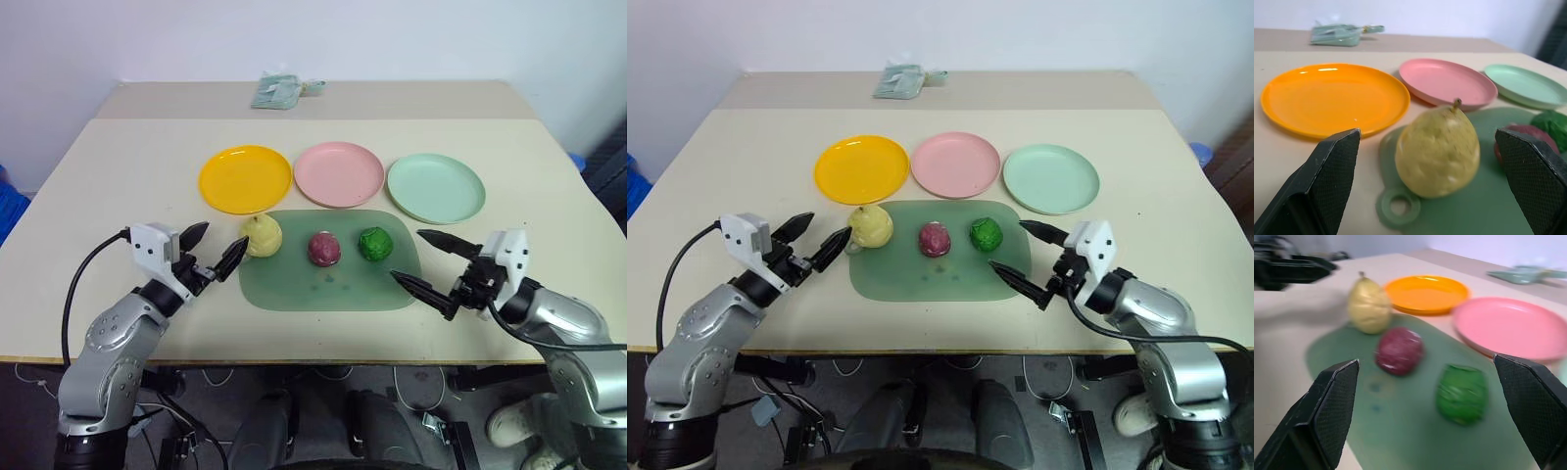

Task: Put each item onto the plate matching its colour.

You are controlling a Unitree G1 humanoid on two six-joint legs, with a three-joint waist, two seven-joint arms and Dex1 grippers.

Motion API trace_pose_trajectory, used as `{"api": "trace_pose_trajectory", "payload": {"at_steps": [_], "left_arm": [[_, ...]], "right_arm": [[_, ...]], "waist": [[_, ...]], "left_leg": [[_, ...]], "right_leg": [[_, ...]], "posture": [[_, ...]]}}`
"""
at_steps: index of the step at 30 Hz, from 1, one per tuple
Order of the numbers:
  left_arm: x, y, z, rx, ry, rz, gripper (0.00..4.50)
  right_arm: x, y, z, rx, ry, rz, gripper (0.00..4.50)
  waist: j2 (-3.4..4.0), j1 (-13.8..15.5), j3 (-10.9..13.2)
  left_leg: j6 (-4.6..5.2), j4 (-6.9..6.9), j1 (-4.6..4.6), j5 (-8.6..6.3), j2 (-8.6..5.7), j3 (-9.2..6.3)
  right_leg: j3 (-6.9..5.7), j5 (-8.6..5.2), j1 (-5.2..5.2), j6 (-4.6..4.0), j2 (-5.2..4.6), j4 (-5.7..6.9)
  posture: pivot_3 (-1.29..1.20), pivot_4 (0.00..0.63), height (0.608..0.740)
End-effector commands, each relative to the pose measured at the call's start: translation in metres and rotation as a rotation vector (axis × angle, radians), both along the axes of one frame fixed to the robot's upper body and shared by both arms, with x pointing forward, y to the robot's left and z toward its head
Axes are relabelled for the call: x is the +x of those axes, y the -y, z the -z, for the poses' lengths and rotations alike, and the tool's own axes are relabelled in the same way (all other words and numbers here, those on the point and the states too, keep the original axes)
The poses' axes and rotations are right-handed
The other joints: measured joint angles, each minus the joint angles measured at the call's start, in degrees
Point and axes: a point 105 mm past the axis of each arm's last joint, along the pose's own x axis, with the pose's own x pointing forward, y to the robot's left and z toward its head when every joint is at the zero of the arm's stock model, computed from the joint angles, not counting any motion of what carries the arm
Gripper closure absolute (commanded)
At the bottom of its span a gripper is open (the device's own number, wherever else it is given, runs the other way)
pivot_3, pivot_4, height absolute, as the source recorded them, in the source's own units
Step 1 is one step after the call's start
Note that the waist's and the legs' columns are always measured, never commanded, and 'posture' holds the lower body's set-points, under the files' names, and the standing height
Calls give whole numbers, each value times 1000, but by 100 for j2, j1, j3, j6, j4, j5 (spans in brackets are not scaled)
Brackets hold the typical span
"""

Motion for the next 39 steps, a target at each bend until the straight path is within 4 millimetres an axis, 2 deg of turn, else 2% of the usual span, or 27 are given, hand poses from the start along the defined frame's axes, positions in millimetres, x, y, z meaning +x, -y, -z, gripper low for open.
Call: {"api": "trace_pose_trajectory", "payload": {"at_steps": [1,10,17,24,27,29,35,37,39], "left_arm": [[9,2,3,20,-23,-17,0],[26,16,4,41,-55,27,0],[36,25,3,56,-77,61,0],[42,33,2,50,-96,90,0],[44,34,2,60,-102,88,847],[45,35,1,79,-100,85,1812],[46,36,-4,74,-78,67,1812],[49,33,-12,58,-51,41,1812],[62,20,-27,35,6,-68,1812]], "right_arm": [[1,-6,-4,1,35,-61,36],[4,-17,-4,-8,63,-118,36],[7,-14,-7,-17,92,-105,36],[3,-11,-5,-15,101,-88,36],[3,-11,-5,-14,105,-79,0],[4,-10,-5,-14,108,-71,0],[7,-9,-5,-14,113,-61,0],[8,-9,-5,-14,116,-56,0],[9,-10,-5,-14,120,-52,0]], "waist": [[0,-1,0],[0,1,0],[0,-6,0],[0,0,0],[0,-6,0],[0,-7,0],[0,-5,0],[0,0,0],[-1,10,1]], "left_leg": [[0,0,0,0,-1,0],[-1,-2,0,0,-1,0],[-1,-4,0,0,-2,-1],[-2,-3,-1,0,-2,-1],[-2,-3,0,0,-2,0],[-2,-3,0,0,-2,-1],[-2,-3,0,0,-2,-1],[-2,-2,0,0,-2,0],[-2,-1,0,0,-3,-1]], "right_leg": [[0,1,0,1,0,1],[1,10,-5,18,0,6],[1,12,-7,20,0,9],[2,13,-9,21,0,12],[2,13,-8,21,0,13],[2,13,-9,21,0,15],[2,13,-10,22,0,17],[2,13,-10,22,0,17],[2,13,-10,22,0,17]], "posture": [[0,150,740],[0,150,740],[0,150,740],[0,150,740],[0,150,740],[0,150,740],[0,150,740],[0,150,740],[0,150,740]]}}
